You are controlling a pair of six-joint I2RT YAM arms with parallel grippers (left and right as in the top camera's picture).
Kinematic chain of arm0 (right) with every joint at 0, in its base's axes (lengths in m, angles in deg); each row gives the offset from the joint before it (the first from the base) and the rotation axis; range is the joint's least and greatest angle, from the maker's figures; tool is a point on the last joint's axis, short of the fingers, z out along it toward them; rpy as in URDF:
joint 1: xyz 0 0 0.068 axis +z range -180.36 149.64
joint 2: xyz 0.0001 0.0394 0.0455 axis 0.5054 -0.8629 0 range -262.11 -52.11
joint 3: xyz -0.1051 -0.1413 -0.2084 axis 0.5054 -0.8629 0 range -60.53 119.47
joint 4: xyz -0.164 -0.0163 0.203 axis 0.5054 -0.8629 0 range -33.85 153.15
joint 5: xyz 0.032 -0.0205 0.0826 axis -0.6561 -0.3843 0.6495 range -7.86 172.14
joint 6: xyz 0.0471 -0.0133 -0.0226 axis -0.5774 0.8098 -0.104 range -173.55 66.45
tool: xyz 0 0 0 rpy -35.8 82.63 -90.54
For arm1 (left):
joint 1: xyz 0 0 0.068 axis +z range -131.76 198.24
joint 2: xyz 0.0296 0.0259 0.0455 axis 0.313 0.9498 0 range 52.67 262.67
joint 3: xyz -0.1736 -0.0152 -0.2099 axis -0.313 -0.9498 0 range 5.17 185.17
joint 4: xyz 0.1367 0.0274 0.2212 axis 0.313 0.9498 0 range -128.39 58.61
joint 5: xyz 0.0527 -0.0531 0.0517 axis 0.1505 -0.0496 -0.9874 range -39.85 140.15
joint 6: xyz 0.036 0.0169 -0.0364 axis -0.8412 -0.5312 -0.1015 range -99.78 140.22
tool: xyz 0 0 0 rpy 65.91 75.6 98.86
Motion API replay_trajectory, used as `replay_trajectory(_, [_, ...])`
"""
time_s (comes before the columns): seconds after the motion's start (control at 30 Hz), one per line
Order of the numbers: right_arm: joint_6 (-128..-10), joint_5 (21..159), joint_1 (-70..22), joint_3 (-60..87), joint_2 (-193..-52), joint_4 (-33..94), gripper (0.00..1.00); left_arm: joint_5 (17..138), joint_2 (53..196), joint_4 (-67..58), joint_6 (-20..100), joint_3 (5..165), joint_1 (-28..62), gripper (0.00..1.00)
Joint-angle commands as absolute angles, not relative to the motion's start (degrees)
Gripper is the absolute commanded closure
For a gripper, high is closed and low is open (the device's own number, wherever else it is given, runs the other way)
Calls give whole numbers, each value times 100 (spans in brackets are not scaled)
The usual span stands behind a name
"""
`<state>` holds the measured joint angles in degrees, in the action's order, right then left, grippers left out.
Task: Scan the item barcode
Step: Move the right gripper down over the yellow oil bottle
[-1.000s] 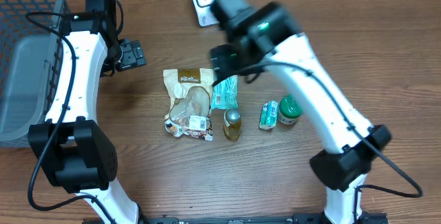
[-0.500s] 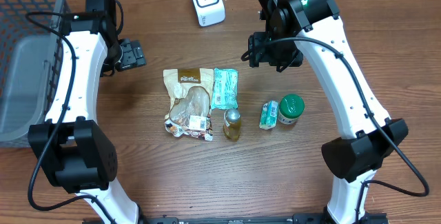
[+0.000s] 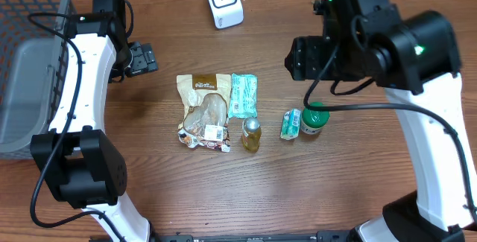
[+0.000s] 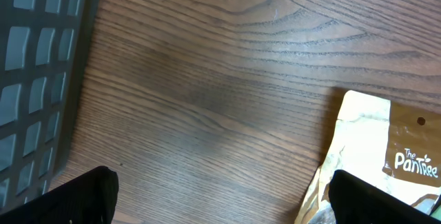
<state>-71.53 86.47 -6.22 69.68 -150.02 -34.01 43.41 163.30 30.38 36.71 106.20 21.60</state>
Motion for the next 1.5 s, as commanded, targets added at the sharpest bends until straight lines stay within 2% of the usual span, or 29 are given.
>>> replay_trajectory(0.0, [-7146, 8824, -554, 6798, -15138, -3390, 29, 4267, 16240, 3034, 3651, 10712, 2122, 0])
replay_trajectory(0.27, [-7179, 8671, -84, 5974, -15138, -3250, 29, 4267, 16240, 3034, 3651, 10712, 2116, 0])
replay_trajectory(0.53, [-7638, 8086, 604, 4990, -15140, -2523, 26, 4267, 16240, 3034, 3651, 10712, 2120, 0])
replay_trajectory(1.03, [-7649, 8070, 917, 3346, -15162, -995, 24, 4267, 16240, 3036, 3649, 10712, 2120, 1])
replay_trajectory(1.47, [-7780, 8068, 1133, 3279, -15190, -988, 24, 4267, 16240, 3034, 3651, 10712, 2122, 0])
